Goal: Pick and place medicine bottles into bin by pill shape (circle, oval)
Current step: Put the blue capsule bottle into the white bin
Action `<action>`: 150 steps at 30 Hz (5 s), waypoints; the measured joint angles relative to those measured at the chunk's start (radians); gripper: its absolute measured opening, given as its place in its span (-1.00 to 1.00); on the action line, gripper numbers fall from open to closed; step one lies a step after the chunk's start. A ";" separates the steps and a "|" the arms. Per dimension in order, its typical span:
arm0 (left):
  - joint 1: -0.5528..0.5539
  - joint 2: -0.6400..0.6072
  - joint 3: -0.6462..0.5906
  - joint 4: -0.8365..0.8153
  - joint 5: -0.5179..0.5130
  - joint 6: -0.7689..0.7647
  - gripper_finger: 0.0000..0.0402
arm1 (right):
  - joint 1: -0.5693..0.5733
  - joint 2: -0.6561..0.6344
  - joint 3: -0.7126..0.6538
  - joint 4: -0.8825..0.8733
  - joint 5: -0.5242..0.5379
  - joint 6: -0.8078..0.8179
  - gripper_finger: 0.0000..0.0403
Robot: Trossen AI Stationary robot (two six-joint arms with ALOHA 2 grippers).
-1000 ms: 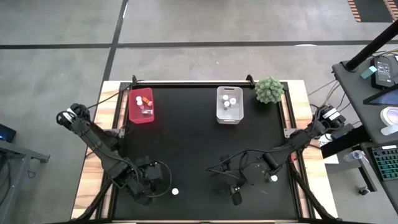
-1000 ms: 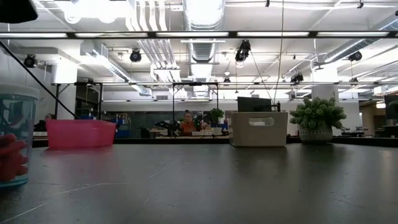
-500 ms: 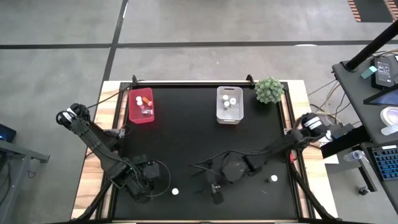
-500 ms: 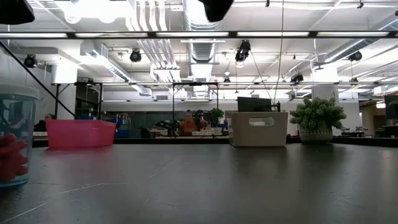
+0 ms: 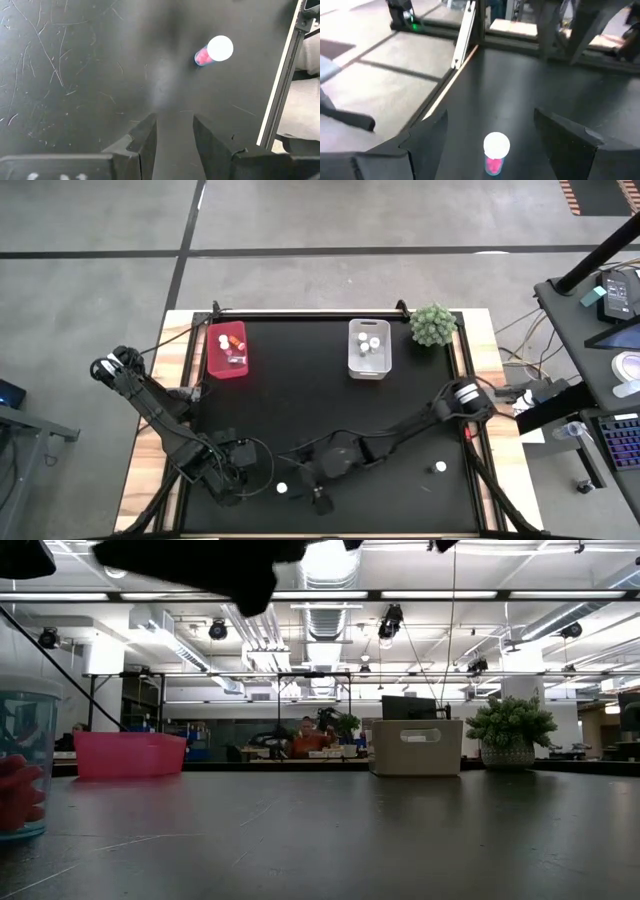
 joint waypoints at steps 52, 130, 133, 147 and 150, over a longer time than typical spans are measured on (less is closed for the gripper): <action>0.001 0.000 0.000 0.003 -0.024 -0.002 -0.45 | -0.031 0.237 0.160 -0.017 -0.043 0.001 -0.15; 0.499 -0.665 -0.521 0.908 -0.376 1.571 -0.45 | -0.821 -0.695 -0.521 -0.486 0.170 0.196 -0.42; 0.499 -0.683 -0.524 0.908 -0.380 1.572 -0.45 | -0.804 -0.733 -0.525 -0.581 0.169 0.195 -0.42; 0.499 -0.649 -0.525 0.907 -0.381 1.571 -0.45 | -0.760 -0.784 -0.793 -0.315 0.299 0.210 -0.43; 0.499 -0.646 -0.525 0.907 -0.384 1.575 -0.45 | -0.760 -0.769 -0.840 -0.225 0.300 0.213 -0.43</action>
